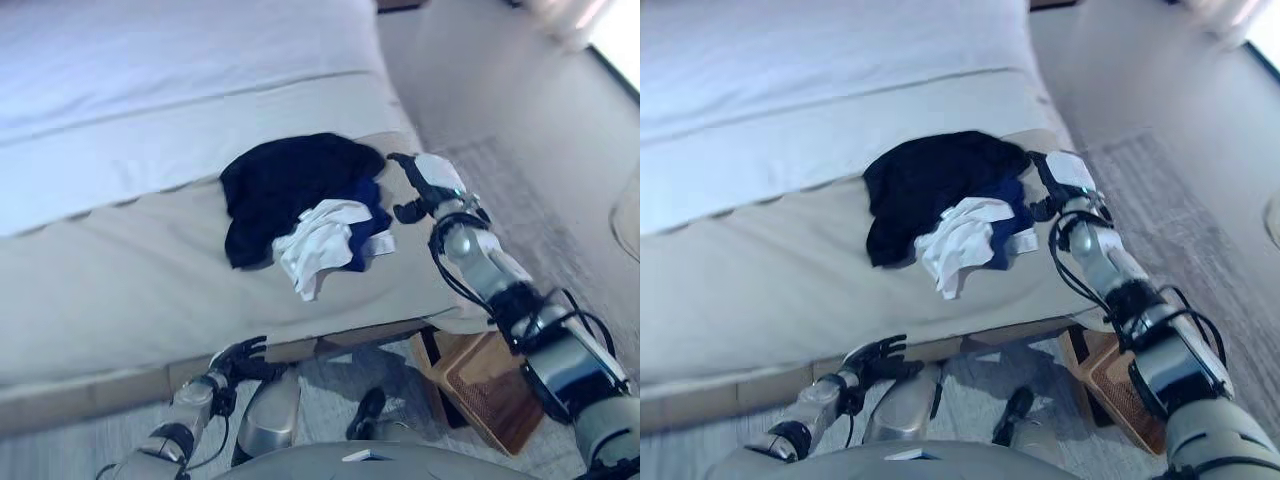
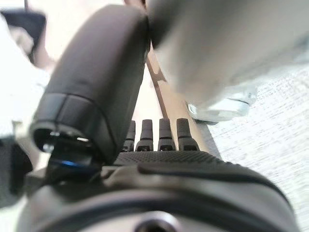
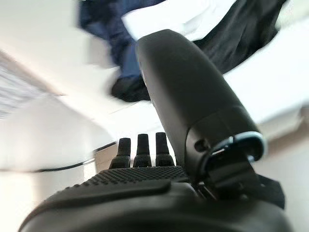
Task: Pick up the clothes from the bed and place them into the basket
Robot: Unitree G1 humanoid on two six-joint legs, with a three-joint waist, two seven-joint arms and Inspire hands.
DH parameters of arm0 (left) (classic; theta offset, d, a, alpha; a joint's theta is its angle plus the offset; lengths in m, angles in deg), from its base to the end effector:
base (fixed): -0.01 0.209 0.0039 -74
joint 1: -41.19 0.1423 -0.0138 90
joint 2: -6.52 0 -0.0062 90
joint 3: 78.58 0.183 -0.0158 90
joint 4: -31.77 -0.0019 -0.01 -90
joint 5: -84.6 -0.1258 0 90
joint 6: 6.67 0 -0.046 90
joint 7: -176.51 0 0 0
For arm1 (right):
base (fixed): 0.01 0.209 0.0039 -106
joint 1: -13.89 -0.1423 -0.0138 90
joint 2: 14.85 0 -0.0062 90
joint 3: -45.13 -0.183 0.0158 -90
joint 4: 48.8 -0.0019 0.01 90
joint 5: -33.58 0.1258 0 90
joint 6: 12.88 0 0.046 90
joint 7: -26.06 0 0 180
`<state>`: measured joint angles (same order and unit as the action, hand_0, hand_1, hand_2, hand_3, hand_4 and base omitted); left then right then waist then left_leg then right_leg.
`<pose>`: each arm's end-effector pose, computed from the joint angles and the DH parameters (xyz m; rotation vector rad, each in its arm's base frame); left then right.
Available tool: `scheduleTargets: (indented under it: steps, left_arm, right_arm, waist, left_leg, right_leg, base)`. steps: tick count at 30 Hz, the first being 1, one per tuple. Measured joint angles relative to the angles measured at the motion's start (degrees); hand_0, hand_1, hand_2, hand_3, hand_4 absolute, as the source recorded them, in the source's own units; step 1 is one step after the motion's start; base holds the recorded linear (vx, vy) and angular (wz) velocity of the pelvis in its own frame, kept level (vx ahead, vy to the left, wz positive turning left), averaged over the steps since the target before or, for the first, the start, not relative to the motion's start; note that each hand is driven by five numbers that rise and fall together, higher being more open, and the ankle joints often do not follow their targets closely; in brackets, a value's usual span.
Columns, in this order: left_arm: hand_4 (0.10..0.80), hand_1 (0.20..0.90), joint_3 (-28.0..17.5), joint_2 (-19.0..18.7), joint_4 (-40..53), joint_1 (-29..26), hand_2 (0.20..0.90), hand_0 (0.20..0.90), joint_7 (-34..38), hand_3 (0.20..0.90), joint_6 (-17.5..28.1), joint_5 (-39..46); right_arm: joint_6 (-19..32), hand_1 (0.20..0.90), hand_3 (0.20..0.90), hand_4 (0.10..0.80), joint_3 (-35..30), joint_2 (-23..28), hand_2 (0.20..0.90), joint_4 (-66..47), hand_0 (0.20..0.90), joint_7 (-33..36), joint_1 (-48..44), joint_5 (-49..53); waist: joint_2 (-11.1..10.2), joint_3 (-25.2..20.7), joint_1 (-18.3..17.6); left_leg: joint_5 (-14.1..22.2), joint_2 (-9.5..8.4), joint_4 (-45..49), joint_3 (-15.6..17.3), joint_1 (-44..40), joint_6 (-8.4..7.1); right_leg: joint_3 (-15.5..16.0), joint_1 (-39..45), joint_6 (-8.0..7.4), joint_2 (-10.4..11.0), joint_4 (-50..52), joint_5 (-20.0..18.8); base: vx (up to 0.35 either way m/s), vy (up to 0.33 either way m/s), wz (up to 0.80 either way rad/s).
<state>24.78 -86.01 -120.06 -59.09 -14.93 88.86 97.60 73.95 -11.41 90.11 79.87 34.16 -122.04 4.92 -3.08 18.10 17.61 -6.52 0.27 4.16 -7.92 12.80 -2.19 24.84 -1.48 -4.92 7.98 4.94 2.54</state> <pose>0.1551 0.2301 -0.0675 0.1460 0.8380 -0.1364 0.3186 -0.1843 0.1192 -1.3509 -0.1289 0.1123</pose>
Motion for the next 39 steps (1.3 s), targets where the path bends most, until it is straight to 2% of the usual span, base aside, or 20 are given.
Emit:
scheduleTargets:
  steps: [3,4,8,11,13,18,19,20,21,23,27,29,33,35,37,39]
  left_arm:
    - [0.800,0.900,0.98,-3.27,-0.27,-1.59,0.900,0.900,1.08,0.900,-0.96,0.77]
    - [0.800,0.900,0.89,-3.95,-0.48,-1.64,0.900,0.900,1.12,0.900,-1.14,0.99]
    - [0.800,0.900,0.92,-6.46,-0.64,-1.39,0.900,0.900,1.34,0.900,-1.46,2.08]
    - [0.800,0.900,0.92,-6.76,-0.43,-1.36,0.900,0.900,1.32,0.900,-1.37,2.88]
    - [0.800,0.900,1.06,-6.67,0.02,-1.17,0.900,0.900,1.20,0.900,-1.35,3.09]
    - [0.800,0.900,2.32,-6.65,3.13,-1.83,0.900,0.900,0.70,0.900,0.08,3.13]
    - [0.800,0.900,2.61,-6.65,3.80,-1.97,0.900,0.900,0.45,0.900,0.06,3.11]
    - [0.800,0.900,2.67,-6.64,4.18,-1.97,0.900,0.900,0.30,0.900,0.01,3.10]
    - [0.800,0.900,2.71,-6.62,4.32,-1.97,0.900,0.900,0.15,0.900,-0.01,3.10]
    - [0.800,0.900,2.86,-6.62,4.30,-1.73,0.900,0.900,0.13,0.900,-0.31,3.08]
    - [0.800,0.900,3.35,-5.67,4.34,-0.72,0.900,0.900,0.89,0.900,-0.24,3.10]
    - [0.800,0.900,3.33,-5.53,4.48,-0.41,0.900,0.900,1.34,0.900,-0.21,3.12]
    - [0.800,0.900,2.95,-4.09,4.34,0.16,0.900,0.900,3.17,0.900,0.46,3.09]
    - [0.800,0.900,1.04,-2.35,3.96,1.28,0.900,0.900,3.69,0.900,1.97,3.00]
    - [0.800,0.900,-0.36,-2.13,3.36,2.35,0.900,0.900,3.78,0.900,2.34,2.74]
    - [0.800,0.900,-2.08,-2.06,2.08,4.37,0.900,0.900,3.46,0.900,3.78,2.55]
  right_arm:
    - [-1.04,0.900,0.900,0.800,3.60,-3.26,0.900,3.88,0.900,-3.24,-4.42,-1.74]
    - [-1.16,0.900,0.900,0.800,3.84,-3.59,0.900,4.43,0.900,-3.75,-4.45,-1.96]
    - [-3.30,0.900,0.900,0.800,5.56,-5.90,0.900,9.25,0.900,-5.98,-5.37,-1.91]
    - [-5.54,0.900,0.900,0.800,5.58,-6.88,0.900,12.35,0.900,-8.04,-6.16,-2.04]
    - [-8.02,0.900,0.900,0.800,5.59,-7.88,0.900,15.23,0.900,-11.64,-7.81,-2.57]
    - [-11.96,0.900,0.900,0.800,5.57,-10.10,0.900,23.91,0.900,-19.85,-14.32,-4.15]
    - [-12.18,0.575,0.521,0.421,5.54,-10.17,0.575,24.94,0.575,-20.81,-15.26,-4.13]
    - [-12.19,0.300,0.200,0.100,5.52,-10.15,0.300,25.99,0.300,-21.27,-15.88,-4.09]
    - [-12.17,0.300,0.200,0.100,5.47,-10.15,0.300,26.93,0.300,-21.01,-16.21,-3.95]
    - [-12.17,0.300,0.200,0.100,5.17,-10.15,0.300,28.13,0.300,-17.45,-16.47,-2.33]
    - [-12.20,0.300,0.200,0.100,1.80,-9.62,0.300,26.43,0.300,-4.30,-16.29,6.55]
    - [-12.46,0.300,0.200,0.100,-0.50,-8.70,0.300,19.47,0.300,1.77,-15.23,11.52]
    - [-11.58,0.300,0.200,0.100,-7.58,-6.75,0.300,-3.57,0.300,16.28,-11.57,18.06]
    - [-9.25,0.300,0.200,0.100,-13.30,-6.60,0.300,-16.28,0.300,23.64,-6.89,17.70]
    - [-8.07,0.300,0.200,0.100,-15.84,-5.93,0.300,-23.11,0.300,26.52,-4.02,16.78]
    - [-5.75,0.300,0.200,0.100,-19.21,-2.89,0.300,-30.63,0.300,30.97,-1.07,14.78]
  waist:
    - [-1.02,2.46,2.15]
    - [-1.19,2.95,3.19]
    - [-1.72,4.37,6.75]
    - [-1.70,4.63,7.65]
    - [-1.67,4.68,7.95]
    - [-1.55,4.77,9.46]
    - [-1.52,4.79,9.83]
    - [-1.50,4.80,10.14]
    - [-1.50,4.80,10.47]
    - [-1.31,4.92,10.79]
    - [-0.26,5.89,10.27]
    - [-0.26,7.12,9.59]
    - [-0.64,10.09,7.24]
    - [-1.08,10.41,6.99]
    - [-1.25,10.55,6.67]
    - [-1.33,10.51,5.21]
  left_leg:
    - [0.24,-0.39,1.46,-2.17,3.43,-0.36]
    - [1.04,-0.29,1.54,-2.85,4.22,-1.21]
    - [0.31,-0.75,2.46,-4.08,7.80,-0.74]
    - [0.08,-1.17,2.54,-5.19,9.01,-1.03]
    - [-0.16,-1.41,2.38,-5.68,9.08,-0.99]
    - [-0.62,-1.49,1.34,-6.93,9.04,-2.08]
    - [-0.65,-1.57,1.31,-7.22,9.05,-2.13]
    - [-0.71,-1.64,1.20,-7.47,9.06,-2.22]
    - [-0.75,-1.69,1.11,-7.57,9.06,-2.28]
    - [-0.78,-1.97,1.12,-7.91,9.05,-2.33]
    - [-0.86,-2.27,1.13,-7.80,9.05,-2.44]
    - [-0.87,-2.11,1.16,-7.29,9.02,-2.45]
    - [-1.19,-1.43,0.91,-5.73,8.86,-2.15]
    - [-1.80,-1.14,0.10,-4.02,7.29,-1.32]
    - [-1.79,-1.11,-1.02,-2.78,4.49,-1.32]
    - [-1.43,-1.38,-2.28,-1.31,0.35,-0.85]
  right_leg:
    - [2.35,-1.56,-0.06,0.11,0.29,0.30]
    - [2.68,-2.12,0.12,0.13,0.19,0.46]
    - [4.01,-4.42,-0.08,0.05,0.09,0.31]
    - [5.14,-5.04,-0.08,0.10,0.08,0.31]
    - [5.62,-4.95,-0.10,0.25,0.13,0.32]
    - [6.96,-4.83,-0.02,0.21,0.17,0.56]
    - [7.22,-4.79,-0.14,0.27,0.28,0.66]
    - [7.40,-4.76,-0.21,0.28,0.31,0.72]
    - [7.53,-4.76,-0.56,0.31,0.36,0.95]
    - [7.77,-4.77,-0.78,0.54,0.80,1.13]
    - [7.68,-5.09,-0.60,1.12,1.54,1.30]
    - [7.20,-5.23,-0.58,1.06,1.36,1.27]
    - [5.26,-5.77,-0.76,0.54,0.89,1.04]
    - [3.38,-5.44,-0.45,0.58,0.44,0.79]
    - [2.07,-3.15,-0.31,0.51,-0.91,0.39]
    - [0.79,0.41,-0.35,0.52,-2.71,-0.64]
  base:
    - [0.006,-0.126,0.35]
    - [0.026,-0.120,0.24]
    - [-0.024,-0.061,0.17]
    - [-0.009,-0.021,0.21]
    - [-0.003,-0.029,0.13]
    - [0.008,-0.012,0.12]
    - [0.003,-0.016,0.13]
    - [0.007,-0.017,0.11]
    - [0.010,-0.014,0.10]
    - [0.006,-0.007,0.09]
    - [-0.029,0.009,0.00]
    - [-0.048,0.021,-0.12]
    - [-0.008,0.019,-0.19]
    - [0.043,0.051,-0.33]
    - [0.001,0.124,-0.31]
    - [0.063,0.098,-0.28]
